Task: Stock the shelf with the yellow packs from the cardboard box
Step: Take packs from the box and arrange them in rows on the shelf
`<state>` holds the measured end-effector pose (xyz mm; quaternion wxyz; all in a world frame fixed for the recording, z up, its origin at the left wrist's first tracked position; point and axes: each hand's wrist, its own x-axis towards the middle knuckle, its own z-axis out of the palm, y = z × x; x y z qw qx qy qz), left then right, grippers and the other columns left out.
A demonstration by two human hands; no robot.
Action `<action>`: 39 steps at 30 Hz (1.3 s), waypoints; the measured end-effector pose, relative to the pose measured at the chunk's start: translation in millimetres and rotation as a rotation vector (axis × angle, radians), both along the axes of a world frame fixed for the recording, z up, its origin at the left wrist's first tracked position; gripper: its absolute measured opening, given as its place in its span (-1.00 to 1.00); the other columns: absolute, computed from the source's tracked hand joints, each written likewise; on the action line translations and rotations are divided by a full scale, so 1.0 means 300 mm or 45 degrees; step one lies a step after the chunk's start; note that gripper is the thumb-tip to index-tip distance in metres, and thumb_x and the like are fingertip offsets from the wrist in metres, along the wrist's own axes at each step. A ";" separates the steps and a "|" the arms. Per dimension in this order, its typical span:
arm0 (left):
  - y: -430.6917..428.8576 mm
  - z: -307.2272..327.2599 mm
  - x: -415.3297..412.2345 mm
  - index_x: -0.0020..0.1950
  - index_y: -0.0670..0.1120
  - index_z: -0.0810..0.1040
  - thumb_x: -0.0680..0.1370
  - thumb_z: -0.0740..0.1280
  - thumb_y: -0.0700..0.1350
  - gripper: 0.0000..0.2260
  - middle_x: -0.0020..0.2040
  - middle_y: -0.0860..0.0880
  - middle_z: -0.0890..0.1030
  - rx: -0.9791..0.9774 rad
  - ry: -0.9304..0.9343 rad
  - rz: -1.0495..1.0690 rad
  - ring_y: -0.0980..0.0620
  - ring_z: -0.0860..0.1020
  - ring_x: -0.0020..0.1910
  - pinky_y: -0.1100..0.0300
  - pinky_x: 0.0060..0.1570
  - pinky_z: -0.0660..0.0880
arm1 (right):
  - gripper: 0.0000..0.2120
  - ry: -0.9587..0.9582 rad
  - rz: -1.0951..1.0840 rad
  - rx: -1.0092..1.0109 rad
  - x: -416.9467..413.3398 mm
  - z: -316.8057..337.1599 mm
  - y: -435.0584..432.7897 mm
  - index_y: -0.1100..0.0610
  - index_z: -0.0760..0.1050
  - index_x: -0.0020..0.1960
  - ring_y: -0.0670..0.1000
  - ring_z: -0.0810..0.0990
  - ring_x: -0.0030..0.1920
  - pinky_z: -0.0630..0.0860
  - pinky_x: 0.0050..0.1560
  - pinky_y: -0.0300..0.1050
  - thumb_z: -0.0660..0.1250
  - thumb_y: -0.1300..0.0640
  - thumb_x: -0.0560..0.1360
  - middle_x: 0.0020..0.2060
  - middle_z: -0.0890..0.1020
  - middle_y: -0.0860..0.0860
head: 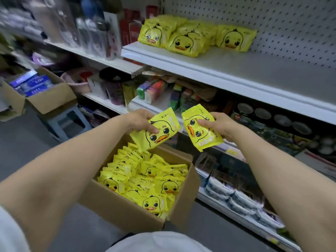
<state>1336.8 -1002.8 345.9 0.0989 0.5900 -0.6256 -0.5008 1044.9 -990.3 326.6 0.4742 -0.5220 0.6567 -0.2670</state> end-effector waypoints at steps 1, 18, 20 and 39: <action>-0.033 0.028 -0.001 0.12 -0.09 0.62 0.45 0.50 -0.25 -0.74 -0.19 -0.02 0.72 -0.021 -0.007 -0.028 0.01 0.70 -0.26 0.11 -0.30 0.64 | -0.75 0.017 -0.044 -0.031 -0.003 0.018 -0.009 0.08 0.59 0.07 0.10 0.72 -0.10 0.65 -0.01 0.10 0.51 0.01 0.46 -0.10 0.73 0.06; -0.475 0.366 -0.091 0.03 -0.07 0.64 0.43 0.52 -0.21 -0.79 -0.13 -0.07 0.72 -0.305 0.068 -0.443 -0.06 0.70 -0.19 0.07 -0.16 0.62 | -0.69 -0.015 -0.517 -0.429 0.019 0.329 -0.116 0.09 0.60 0.09 0.05 0.72 -0.07 0.65 0.02 0.08 0.57 0.21 0.38 -0.03 0.73 0.03; -0.501 0.383 -0.119 0.03 -0.08 0.63 0.43 0.52 -0.23 -0.78 -0.14 -0.08 0.72 -0.313 0.116 -0.463 -0.08 0.70 -0.21 0.06 -0.19 0.62 | -0.71 0.046 -0.512 -0.443 -0.004 0.359 -0.139 0.07 0.61 0.04 0.03 0.72 -0.10 0.66 -0.01 0.04 0.58 0.20 0.37 -0.06 0.73 0.02; -0.795 0.594 -0.579 0.49 0.01 0.34 0.40 0.52 0.13 -0.28 0.37 -0.04 0.47 -0.856 -0.591 -0.764 -0.10 0.46 0.29 0.11 0.23 0.43 | -0.64 0.538 -0.529 -0.649 -0.481 0.607 -0.373 0.00 0.60 0.01 0.03 0.67 -0.05 0.60 0.05 -0.02 0.62 0.03 0.28 -0.06 0.70 -0.04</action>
